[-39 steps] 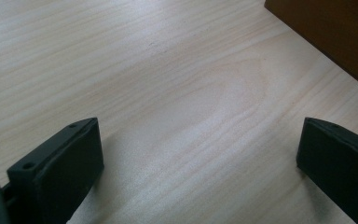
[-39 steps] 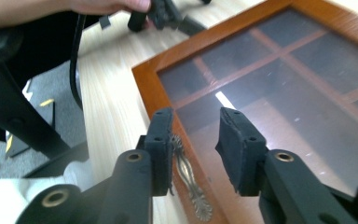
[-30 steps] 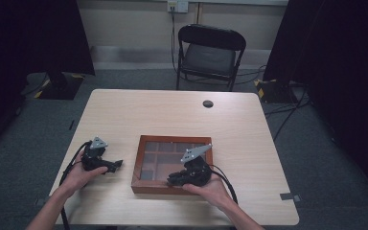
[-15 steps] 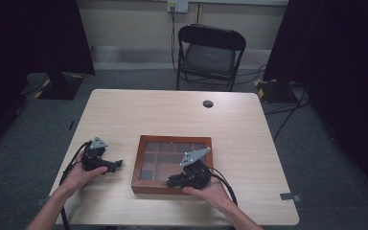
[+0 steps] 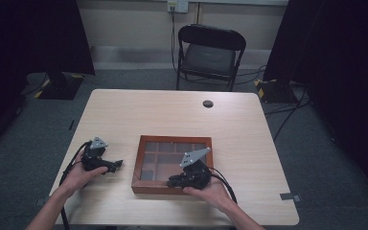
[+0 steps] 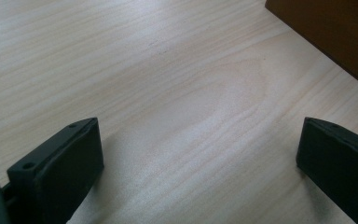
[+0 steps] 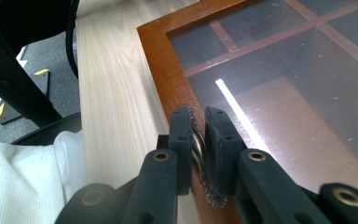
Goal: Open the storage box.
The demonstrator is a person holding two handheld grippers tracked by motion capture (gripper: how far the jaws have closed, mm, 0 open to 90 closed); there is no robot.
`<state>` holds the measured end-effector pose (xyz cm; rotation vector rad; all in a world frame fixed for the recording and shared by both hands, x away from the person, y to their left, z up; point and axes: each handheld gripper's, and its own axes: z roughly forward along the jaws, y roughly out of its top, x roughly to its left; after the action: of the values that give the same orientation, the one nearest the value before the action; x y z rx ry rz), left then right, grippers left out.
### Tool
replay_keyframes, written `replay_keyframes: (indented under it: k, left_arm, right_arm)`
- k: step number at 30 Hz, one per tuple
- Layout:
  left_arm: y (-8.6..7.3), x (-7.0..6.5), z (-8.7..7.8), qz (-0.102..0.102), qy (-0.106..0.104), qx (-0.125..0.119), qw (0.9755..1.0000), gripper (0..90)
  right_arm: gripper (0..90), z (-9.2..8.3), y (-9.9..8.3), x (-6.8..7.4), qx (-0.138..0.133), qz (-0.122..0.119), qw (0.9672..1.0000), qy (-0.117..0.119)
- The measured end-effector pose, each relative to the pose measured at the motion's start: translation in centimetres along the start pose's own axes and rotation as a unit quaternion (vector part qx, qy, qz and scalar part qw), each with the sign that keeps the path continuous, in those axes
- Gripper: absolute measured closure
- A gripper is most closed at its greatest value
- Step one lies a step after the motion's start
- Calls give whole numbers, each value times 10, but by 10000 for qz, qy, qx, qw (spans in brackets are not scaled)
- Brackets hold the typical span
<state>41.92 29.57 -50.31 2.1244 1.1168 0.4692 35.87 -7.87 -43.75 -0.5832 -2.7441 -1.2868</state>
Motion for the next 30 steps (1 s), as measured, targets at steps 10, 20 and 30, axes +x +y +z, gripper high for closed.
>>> replay_keyframes:
  k: [10, 20, 30]
  left_arm:
    - [0, 0, 0, -6, 0, -4, 10000, 0]
    - [0, 0, 0, -8, 0, -4, 10000, 0]
    - [0, 0, 0, 5, 2, 6, 10000, 0]
  right_arm:
    - [820, -6, 3, 0, 1, 16, 10000, 52]
    - [820, -11, 6, -1, -83, 44, 9999, 84]
    - [820, -17, 12, -2, -189, 101, 9997, 139]
